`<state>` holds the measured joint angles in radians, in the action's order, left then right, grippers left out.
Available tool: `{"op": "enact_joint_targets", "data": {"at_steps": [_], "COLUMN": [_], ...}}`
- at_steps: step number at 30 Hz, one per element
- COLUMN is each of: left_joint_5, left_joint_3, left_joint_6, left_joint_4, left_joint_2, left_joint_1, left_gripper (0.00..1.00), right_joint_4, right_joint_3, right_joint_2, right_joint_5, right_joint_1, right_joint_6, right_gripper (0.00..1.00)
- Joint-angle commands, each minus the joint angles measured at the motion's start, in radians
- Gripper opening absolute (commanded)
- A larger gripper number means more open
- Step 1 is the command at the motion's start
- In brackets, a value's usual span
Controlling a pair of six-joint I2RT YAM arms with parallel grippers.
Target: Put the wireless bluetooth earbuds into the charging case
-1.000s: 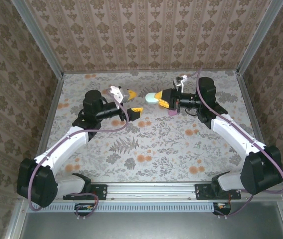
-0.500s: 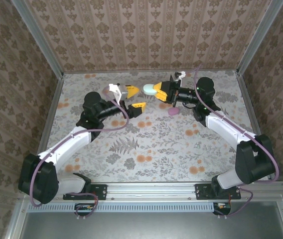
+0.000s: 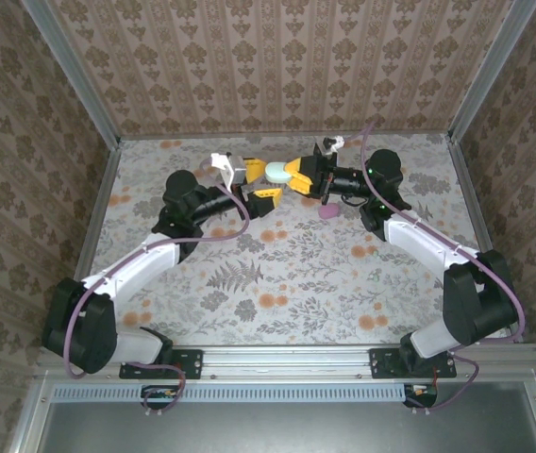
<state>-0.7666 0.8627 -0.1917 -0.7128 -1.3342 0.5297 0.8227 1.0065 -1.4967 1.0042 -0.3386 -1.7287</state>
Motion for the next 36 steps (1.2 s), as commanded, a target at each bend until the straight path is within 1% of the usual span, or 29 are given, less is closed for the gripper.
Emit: {"op": "enact_joint_targets", "data": {"at_steps": [1, 5, 8, 18, 23, 29, 36], "left_joint_5": [-0.044, -0.058, -0.064, -0.078, -0.092, -0.112, -0.129], "left_joint_3": [0.038, 0.044, 0.051, 0.064, 0.068, 0.069, 0.077], "left_joint_6": [-0.02, -0.025, -0.022, -0.032, -0.027, -0.016, -0.018], "left_joint_4": [-0.053, -0.05, -0.044, -0.043, -0.03, -0.009, -0.008], "left_joint_2": [-0.005, -0.007, -0.01, -0.019, -0.02, -0.019, -0.016], "left_joint_1": [-0.002, -0.002, -0.002, 0.0, 0.0, 0.0, 0.0], "left_gripper": [0.69, 0.58, 0.55, 0.55, 0.5, 0.51, 0.48], "right_joint_4": [0.052, 0.057, 0.065, 0.085, 0.09, 0.148, 0.147], "right_joint_3": [0.014, 0.01, 0.01, 0.02, 0.023, 0.03, 0.027], "right_joint_2": [-0.007, -0.006, -0.007, -0.018, -0.021, -0.034, -0.046], "right_joint_5": [0.037, 0.037, 0.038, 0.057, 0.056, 0.055, 0.059], "right_joint_1": [-0.007, -0.008, -0.01, -0.018, -0.022, -0.021, -0.023], "right_joint_6": [-0.006, -0.007, -0.01, -0.025, -0.027, -0.07, -0.071], "right_gripper": [0.24, 0.24, 0.24, 0.24, 0.24, 0.24, 0.24]}}
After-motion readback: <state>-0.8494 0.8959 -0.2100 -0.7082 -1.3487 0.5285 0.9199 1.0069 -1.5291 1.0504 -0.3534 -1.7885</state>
